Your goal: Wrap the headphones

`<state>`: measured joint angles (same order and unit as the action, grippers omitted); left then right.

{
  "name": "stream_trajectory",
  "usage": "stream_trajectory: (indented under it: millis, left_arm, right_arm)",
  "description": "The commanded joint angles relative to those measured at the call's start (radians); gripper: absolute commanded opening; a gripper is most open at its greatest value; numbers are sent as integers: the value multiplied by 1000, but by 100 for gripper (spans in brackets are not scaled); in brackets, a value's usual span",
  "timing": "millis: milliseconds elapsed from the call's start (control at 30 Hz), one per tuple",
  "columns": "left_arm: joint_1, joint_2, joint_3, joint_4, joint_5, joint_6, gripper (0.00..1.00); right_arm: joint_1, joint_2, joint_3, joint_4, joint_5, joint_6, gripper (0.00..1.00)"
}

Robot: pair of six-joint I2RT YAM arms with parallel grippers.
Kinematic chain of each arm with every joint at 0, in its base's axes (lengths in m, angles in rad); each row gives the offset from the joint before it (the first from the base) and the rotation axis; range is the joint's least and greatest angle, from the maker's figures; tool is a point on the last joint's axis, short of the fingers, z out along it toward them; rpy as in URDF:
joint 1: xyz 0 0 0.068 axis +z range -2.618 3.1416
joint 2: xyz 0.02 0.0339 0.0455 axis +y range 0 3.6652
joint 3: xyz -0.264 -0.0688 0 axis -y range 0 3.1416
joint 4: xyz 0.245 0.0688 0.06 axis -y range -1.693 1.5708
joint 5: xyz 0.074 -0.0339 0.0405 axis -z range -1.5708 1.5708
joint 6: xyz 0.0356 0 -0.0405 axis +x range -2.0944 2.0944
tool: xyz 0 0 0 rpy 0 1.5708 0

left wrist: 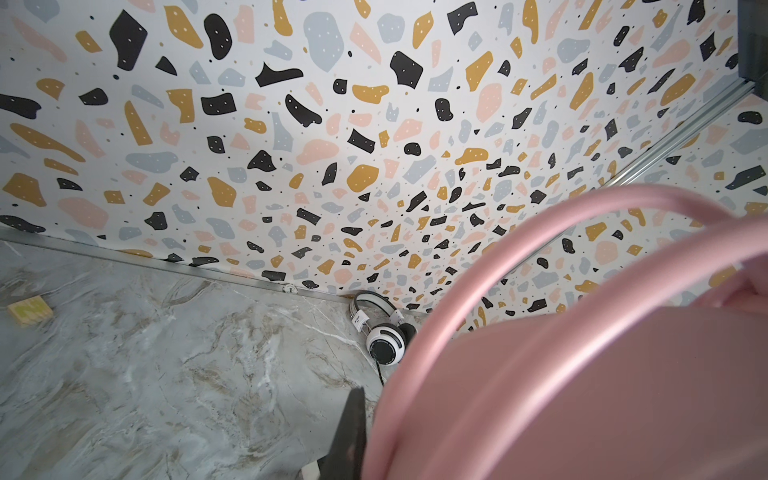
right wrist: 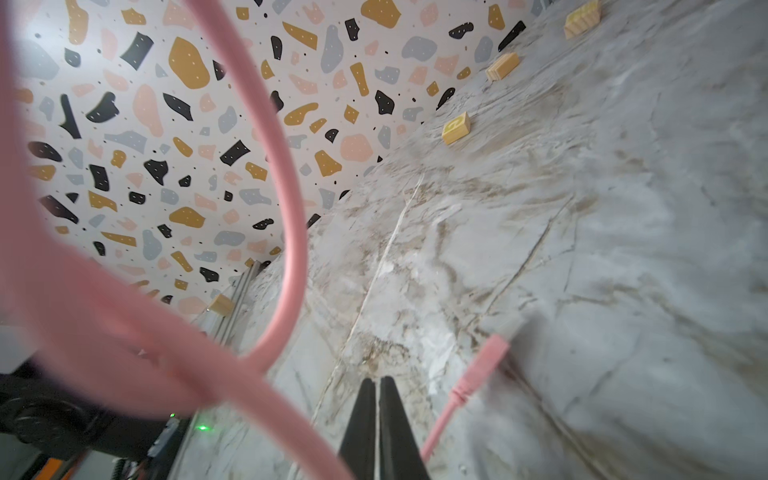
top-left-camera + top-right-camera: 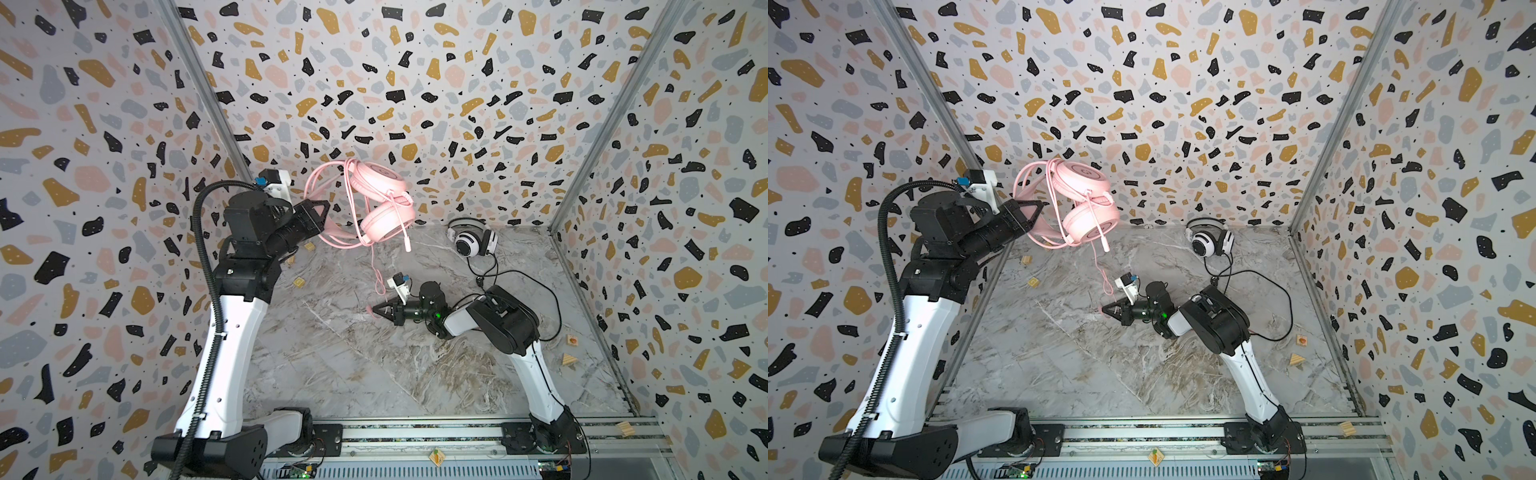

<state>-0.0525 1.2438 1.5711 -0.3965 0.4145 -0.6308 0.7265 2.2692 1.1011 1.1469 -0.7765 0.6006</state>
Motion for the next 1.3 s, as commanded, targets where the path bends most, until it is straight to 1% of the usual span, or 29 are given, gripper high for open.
stream_trajectory:
  millis: [0,100,300,400,500,567,633,733,833,1033,1133,1267]
  left_arm:
    - [-1,6,65,120,-26,-39,0]
    - [-1,36,80,126,-79,-50,0]
    - [0,118,121,181,-270,-86,0]
    - [10,196,198,163,-362,-82,0]
    - [24,286,294,133,-399,-85,0]
    - [31,335,336,130,-428,-91,0]
    - [40,380,372,126,-469,-100,0]
    - [43,440,418,117,-522,-108,0]
    - [49,490,448,117,-569,-117,0]
    - [65,566,496,126,-664,-95,0]
    - [75,593,509,121,-685,-93,0]
    - [74,610,496,128,-706,-78,0]
  right_arm:
    - [-9,-117,-50,76,-12,5,4]
    - [-7,-193,-143,57,26,-13,3]
    - [0,-373,-376,7,103,-8,2]
    - [13,-478,-503,-60,162,-29,2]
    - [29,-591,-610,-152,214,-42,2]
    - [44,-667,-673,-206,251,-44,1]
    - [65,-749,-718,-296,293,-70,1]
    - [97,-862,-746,-452,347,-122,1]
    - [110,-984,-776,-573,398,-139,1]
    - [112,-1213,-755,-846,522,-204,0]
    - [113,-1286,-734,-948,541,-223,0]
    - [120,-1346,-690,-1062,556,-238,0]
